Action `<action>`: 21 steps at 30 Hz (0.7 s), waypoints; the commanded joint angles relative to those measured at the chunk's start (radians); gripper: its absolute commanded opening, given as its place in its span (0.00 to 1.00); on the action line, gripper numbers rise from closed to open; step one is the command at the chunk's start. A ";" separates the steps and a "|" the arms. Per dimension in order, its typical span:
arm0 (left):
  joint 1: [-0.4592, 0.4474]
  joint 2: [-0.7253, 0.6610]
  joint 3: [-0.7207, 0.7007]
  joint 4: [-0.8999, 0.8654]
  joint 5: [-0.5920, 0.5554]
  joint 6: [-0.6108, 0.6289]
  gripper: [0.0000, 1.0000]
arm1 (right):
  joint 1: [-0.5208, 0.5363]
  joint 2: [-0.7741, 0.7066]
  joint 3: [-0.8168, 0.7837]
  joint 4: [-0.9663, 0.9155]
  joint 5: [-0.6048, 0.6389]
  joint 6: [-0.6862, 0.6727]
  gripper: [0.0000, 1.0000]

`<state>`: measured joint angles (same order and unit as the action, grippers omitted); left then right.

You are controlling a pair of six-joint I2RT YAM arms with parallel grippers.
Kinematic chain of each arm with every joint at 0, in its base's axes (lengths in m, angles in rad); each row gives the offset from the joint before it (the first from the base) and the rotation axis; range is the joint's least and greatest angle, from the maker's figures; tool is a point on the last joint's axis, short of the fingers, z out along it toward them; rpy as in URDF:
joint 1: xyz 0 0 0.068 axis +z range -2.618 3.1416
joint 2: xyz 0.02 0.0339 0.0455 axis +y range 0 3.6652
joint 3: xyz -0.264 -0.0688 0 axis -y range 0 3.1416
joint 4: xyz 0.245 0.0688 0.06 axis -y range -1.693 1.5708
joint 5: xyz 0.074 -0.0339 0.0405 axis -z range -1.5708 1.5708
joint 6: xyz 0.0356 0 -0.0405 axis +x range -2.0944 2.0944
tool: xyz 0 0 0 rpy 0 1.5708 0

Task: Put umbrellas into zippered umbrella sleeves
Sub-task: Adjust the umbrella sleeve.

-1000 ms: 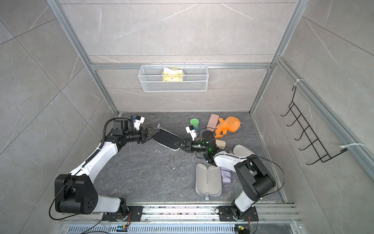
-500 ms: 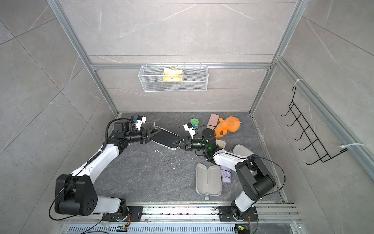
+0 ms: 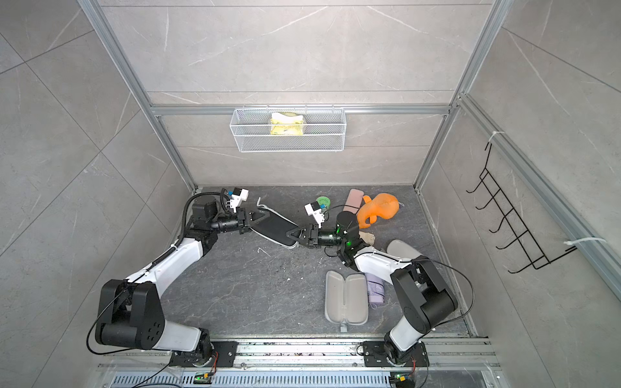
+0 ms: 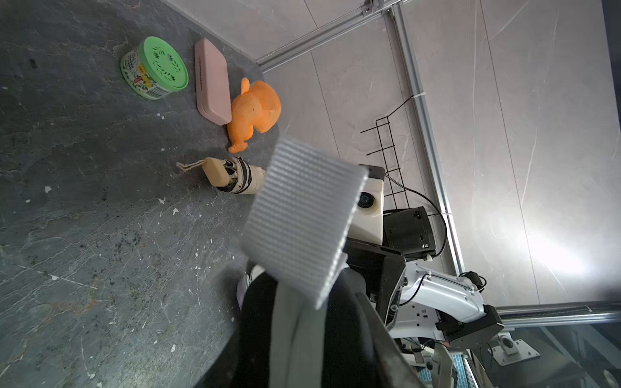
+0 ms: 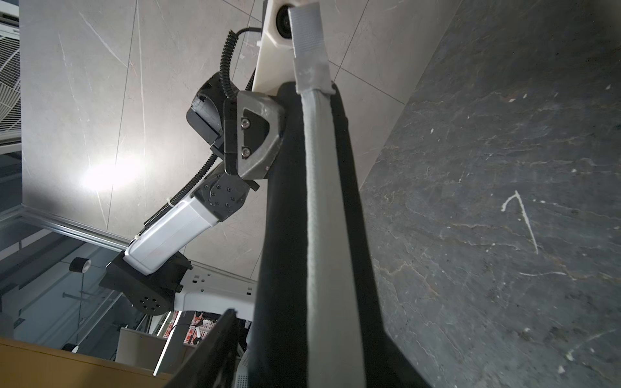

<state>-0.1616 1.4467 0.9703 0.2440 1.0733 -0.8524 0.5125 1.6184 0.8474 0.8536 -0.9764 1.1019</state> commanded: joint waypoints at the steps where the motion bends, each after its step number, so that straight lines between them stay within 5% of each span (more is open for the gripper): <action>1: 0.007 -0.005 0.009 0.064 0.005 0.009 0.18 | -0.027 -0.062 -0.063 0.076 0.057 -0.047 0.67; 6: 0.019 -0.023 -0.034 0.212 -0.128 -0.011 0.10 | -0.051 -0.165 -0.198 -0.040 0.224 -0.280 0.66; 12: 0.012 -0.026 -0.043 0.308 -0.191 -0.042 0.10 | 0.027 -0.308 -0.240 -0.380 0.616 -0.810 0.37; 21: -0.009 -0.028 -0.050 0.295 -0.199 -0.043 0.09 | 0.218 -0.244 -0.099 -0.522 0.913 -1.216 0.39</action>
<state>-0.1616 1.4467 0.9020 0.4454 0.8639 -0.8684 0.7120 1.3441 0.6880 0.3992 -0.2142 0.0761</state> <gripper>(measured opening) 0.377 0.384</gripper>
